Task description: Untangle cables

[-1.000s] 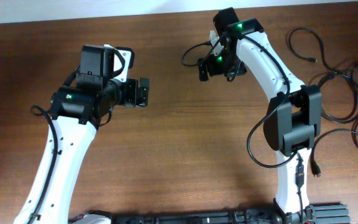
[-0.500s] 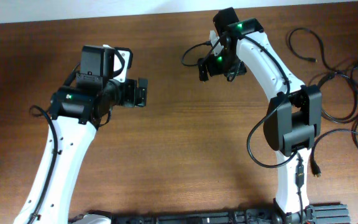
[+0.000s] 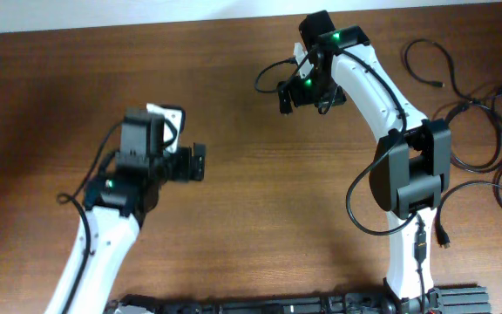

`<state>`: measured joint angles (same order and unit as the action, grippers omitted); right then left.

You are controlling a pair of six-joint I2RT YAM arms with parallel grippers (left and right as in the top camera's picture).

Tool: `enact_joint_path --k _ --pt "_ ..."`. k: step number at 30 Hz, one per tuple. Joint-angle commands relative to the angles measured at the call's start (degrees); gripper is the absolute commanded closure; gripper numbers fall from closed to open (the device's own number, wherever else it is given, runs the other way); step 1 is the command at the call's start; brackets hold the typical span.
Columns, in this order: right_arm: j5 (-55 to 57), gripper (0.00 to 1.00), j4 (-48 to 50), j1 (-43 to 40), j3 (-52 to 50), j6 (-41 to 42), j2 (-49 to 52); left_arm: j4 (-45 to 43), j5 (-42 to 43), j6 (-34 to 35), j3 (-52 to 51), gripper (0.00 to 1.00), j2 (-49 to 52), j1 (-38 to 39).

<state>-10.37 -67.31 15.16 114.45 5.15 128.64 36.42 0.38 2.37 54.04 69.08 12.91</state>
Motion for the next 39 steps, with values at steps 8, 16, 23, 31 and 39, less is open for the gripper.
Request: enact_joint_path --k 8,16,23,31,39 --pt "0.55 0.01 0.04 0.20 0.94 -0.44 -1.79 -22.97 8.15 -0.39 -23.54 0.01 -17.49 -7.21" --pt "0.52 0.01 0.04 0.20 0.96 -0.44 -1.79 -44.74 8.20 -0.28 -39.01 0.01 -29.11 -7.45" --pt "0.55 0.01 0.04 0.20 0.94 -0.44 -1.79 -65.02 5.97 -0.31 -53.55 0.01 -37.97 -7.43" --pt "0.55 0.01 0.04 0.20 0.94 -0.44 -1.79 -55.39 2.67 -2.01 -53.48 0.01 -45.16 -7.34" --pt "0.55 0.01 0.04 0.20 0.96 -0.44 -1.79 -41.38 -2.99 -2.01 -53.48 0.01 -50.49 -7.34"
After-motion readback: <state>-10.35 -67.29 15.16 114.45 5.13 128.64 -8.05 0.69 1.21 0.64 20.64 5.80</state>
